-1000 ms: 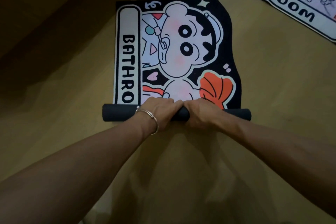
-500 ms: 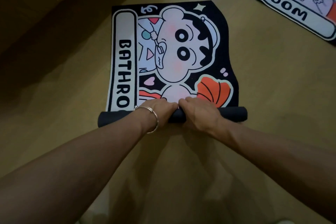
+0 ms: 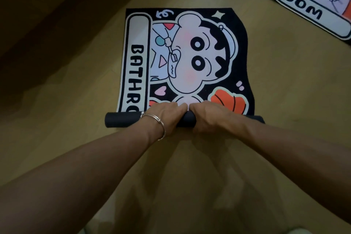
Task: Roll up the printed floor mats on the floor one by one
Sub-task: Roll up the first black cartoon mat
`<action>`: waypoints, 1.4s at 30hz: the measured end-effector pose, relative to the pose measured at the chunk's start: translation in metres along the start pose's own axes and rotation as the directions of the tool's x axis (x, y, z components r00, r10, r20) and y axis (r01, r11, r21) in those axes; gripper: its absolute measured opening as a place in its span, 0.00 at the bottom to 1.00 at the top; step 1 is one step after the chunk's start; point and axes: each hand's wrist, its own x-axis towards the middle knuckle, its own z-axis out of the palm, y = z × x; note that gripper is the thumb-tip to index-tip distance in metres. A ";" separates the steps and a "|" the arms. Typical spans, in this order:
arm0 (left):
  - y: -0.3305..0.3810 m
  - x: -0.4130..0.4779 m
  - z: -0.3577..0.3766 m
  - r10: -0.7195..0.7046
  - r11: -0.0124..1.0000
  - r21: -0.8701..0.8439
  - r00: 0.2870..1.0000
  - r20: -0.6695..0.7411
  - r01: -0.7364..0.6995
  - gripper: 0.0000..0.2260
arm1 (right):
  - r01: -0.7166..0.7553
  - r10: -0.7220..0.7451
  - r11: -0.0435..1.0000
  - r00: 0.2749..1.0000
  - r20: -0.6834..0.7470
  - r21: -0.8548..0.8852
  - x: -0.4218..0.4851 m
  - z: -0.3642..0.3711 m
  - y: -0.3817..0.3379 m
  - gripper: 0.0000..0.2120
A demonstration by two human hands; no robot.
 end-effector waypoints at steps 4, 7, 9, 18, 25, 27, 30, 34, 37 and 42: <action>-0.002 0.002 -0.006 -0.010 0.997 -0.076 0.998 0.059 0.015 0.12 | 0.045 -0.058 0.995 0.988 -0.141 -0.093 -0.004 0.009 0.000 0.17; 0.002 0.000 -0.005 0.006 1.000 -0.012 0.999 -0.034 -0.007 0.15 | -0.008 0.008 1.000 1.000 -0.023 0.008 -0.001 0.000 0.003 0.20; 0.006 0.000 -0.002 0.011 1.000 0.020 0.999 -0.039 -0.011 0.15 | -0.013 0.010 0.998 0.999 0.041 0.062 0.000 -0.004 0.005 0.21; 0.014 0.000 -0.007 -0.022 1.000 0.018 1.000 -0.020 0.023 0.14 | -0.020 0.017 0.998 0.999 0.051 0.052 0.000 -0.002 0.008 0.22; 0.011 -0.001 -0.004 -0.074 0.997 -0.027 0.995 -0.070 0.072 0.16 | 0.003 -0.008 0.999 0.995 -0.101 -0.051 -0.003 0.004 0.005 0.22; 0.013 -0.004 -0.001 -0.039 0.998 0.040 0.992 -0.124 0.044 0.17 | -0.011 0.010 1.000 1.000 0.018 0.025 -0.002 -0.002 0.006 0.23; 0.015 -0.003 -0.001 -0.038 0.999 0.005 0.997 -0.066 0.039 0.14 | 0.004 -0.007 0.998 0.999 0.053 0.055 -0.003 -0.001 0.007 0.23; 0.011 0.003 -0.009 -0.038 0.997 -0.065 0.999 0.033 0.041 0.16 | 0.044 -0.045 0.999 0.995 -0.084 -0.005 -0.002 0.010 0.006 0.23; 0.013 0.001 -0.006 -0.011 1.000 0.027 0.998 -0.054 0.013 0.16 | -0.001 -0.010 0.989 0.997 0.076 0.148 -0.001 -0.001 0.011 0.25; 0.014 0.005 -0.004 -0.062 0.997 -0.042 0.998 0.026 0.063 0.15 | 0.029 -0.030 0.999 0.998 -0.062 -0.026 -0.008 0.009 0.006 0.23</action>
